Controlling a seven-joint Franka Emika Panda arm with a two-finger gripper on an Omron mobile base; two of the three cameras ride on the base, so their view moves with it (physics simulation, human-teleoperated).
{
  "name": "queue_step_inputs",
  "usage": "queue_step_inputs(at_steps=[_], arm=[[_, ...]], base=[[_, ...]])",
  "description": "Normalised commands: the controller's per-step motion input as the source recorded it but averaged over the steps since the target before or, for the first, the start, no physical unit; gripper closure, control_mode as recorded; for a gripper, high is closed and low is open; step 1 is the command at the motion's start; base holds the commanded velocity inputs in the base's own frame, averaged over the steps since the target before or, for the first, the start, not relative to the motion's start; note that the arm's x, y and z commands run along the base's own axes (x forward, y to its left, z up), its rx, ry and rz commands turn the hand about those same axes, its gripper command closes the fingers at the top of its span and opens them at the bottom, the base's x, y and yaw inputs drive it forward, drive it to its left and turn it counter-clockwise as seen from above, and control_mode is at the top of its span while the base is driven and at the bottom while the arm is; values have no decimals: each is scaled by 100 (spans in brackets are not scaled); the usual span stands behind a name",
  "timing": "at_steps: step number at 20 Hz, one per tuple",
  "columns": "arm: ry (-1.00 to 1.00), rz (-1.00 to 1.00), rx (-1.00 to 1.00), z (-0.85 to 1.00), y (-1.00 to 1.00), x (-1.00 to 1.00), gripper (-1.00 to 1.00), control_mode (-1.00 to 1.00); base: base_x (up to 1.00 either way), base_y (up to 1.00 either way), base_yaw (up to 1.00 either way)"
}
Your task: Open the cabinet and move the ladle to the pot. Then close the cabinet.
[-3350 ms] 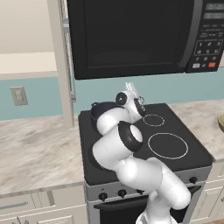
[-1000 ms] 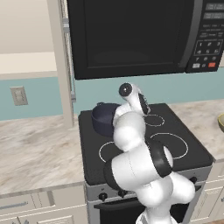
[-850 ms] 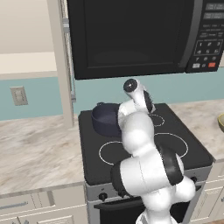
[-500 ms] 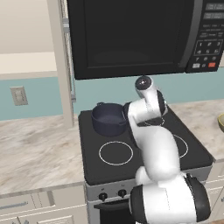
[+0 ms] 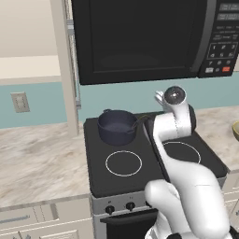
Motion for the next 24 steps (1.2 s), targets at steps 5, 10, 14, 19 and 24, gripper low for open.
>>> queue_step_inputs(at_steps=[5,10,14,19,24], arm=[[7,16,0,62,0,-43,-100,-100],[8,14,0,55,1,-51,-100,-100],[3,12,0,49,0,-38,-100,-100],[0,18,-1,23,0,-40,-100,-100],[-1,27,-6,20,2,-45,-100,-100]], base=[[0,0,0],[0,0,0],[0,0,0],[0,0,0],[0,0,0]])
